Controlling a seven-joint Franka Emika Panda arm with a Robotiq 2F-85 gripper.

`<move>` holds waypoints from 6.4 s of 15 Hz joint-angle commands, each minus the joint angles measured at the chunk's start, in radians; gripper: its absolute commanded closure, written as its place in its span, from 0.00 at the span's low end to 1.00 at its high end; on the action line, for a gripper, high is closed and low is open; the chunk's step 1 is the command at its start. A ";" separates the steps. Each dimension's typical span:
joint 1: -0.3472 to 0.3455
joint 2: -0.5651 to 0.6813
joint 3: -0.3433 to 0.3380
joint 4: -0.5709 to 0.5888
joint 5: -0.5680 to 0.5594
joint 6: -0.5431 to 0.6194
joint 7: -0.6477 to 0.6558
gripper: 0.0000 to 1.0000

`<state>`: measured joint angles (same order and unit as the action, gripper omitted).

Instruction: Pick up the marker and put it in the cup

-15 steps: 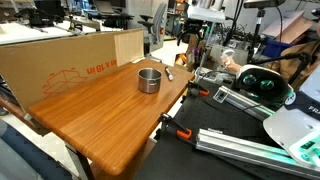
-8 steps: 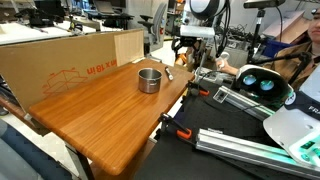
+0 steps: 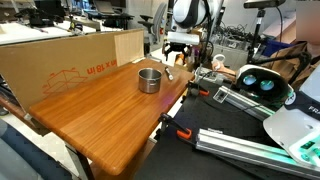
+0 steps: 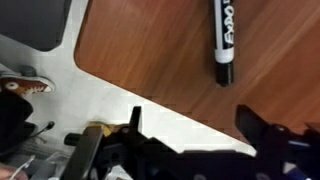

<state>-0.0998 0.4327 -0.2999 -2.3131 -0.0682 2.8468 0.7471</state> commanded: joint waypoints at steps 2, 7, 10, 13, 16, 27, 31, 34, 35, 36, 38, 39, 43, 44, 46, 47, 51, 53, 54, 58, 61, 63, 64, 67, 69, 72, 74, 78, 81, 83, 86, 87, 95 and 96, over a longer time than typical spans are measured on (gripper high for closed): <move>0.004 0.061 0.026 0.049 0.150 0.007 -0.073 0.00; -0.002 0.097 0.078 0.073 0.254 -0.011 -0.135 0.00; 0.003 0.112 0.096 0.078 0.287 -0.018 -0.158 0.00; 0.006 0.116 0.108 0.073 0.293 -0.011 -0.194 0.28; 0.009 0.109 0.110 0.075 0.291 -0.015 -0.216 0.49; 0.038 0.059 0.105 0.067 0.279 -0.021 -0.226 0.95; 0.089 -0.010 0.086 0.042 0.252 0.002 -0.215 0.95; 0.134 -0.086 0.059 0.022 0.215 0.005 -0.201 0.95; 0.164 -0.119 0.036 0.007 0.182 0.011 -0.184 0.95; 0.179 -0.148 0.024 -0.004 0.153 0.011 -0.178 0.95; 0.203 -0.203 0.003 -0.029 0.088 0.020 -0.155 0.95; 0.227 -0.228 -0.018 -0.047 0.032 0.042 -0.116 0.95; 0.271 -0.284 -0.038 -0.092 -0.122 0.044 -0.011 0.95; 0.287 -0.287 -0.047 -0.105 -0.174 0.056 0.026 0.95; 0.327 -0.286 -0.072 -0.118 -0.297 0.075 0.123 0.95; 0.347 -0.283 -0.081 -0.121 -0.352 0.078 0.171 0.95; 0.408 -0.274 -0.095 -0.140 -0.523 0.069 0.332 0.95; 0.429 -0.274 -0.096 -0.152 -0.587 0.065 0.400 0.95; 0.442 -0.275 -0.103 -0.154 -0.635 0.065 0.442 0.95; 0.489 -0.280 -0.150 -0.150 -0.896 0.051 0.655 0.95; 0.519 -0.288 -0.171 -0.142 -1.104 0.029 0.832 0.95; 0.528 -0.287 -0.166 -0.144 -1.207 0.016 0.924 0.95; 0.529 -0.286 -0.161 -0.149 -1.239 0.011 0.960 0.95; 0.534 -0.276 -0.151 -0.157 -1.302 0.003 1.036 0.95; 0.535 -0.265 -0.149 -0.161 -1.317 -0.001 1.065 0.95; 0.530 -0.245 -0.149 -0.166 -1.310 -0.009 1.076 0.95; 0.530 -0.236 -0.150 -0.160 -1.315 -0.011 1.088 0.95; 0.529 -0.216 -0.149 -0.150 -1.320 -0.013 1.096 0.95; 0.521 -0.191 -0.145 -0.147 -1.285 -0.007 1.062 0.55; 0.517 -0.174 -0.147 -0.146 -1.286 -0.004 1.062 0.42; 0.513 -0.161 -0.150 -0.146 -1.283 -0.001 1.055 0.18; 0.513 -0.162 -0.152 -0.147 -1.285 0.000 1.055 0.12; 0.518 -0.237 -0.168 -0.142 -1.294 -0.007 1.066 0.00; 0.521 -0.258 -0.170 -0.140 -1.297 -0.011 1.069 0.00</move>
<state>0.4158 0.2357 -0.4607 -2.4406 -1.3454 2.8444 1.7995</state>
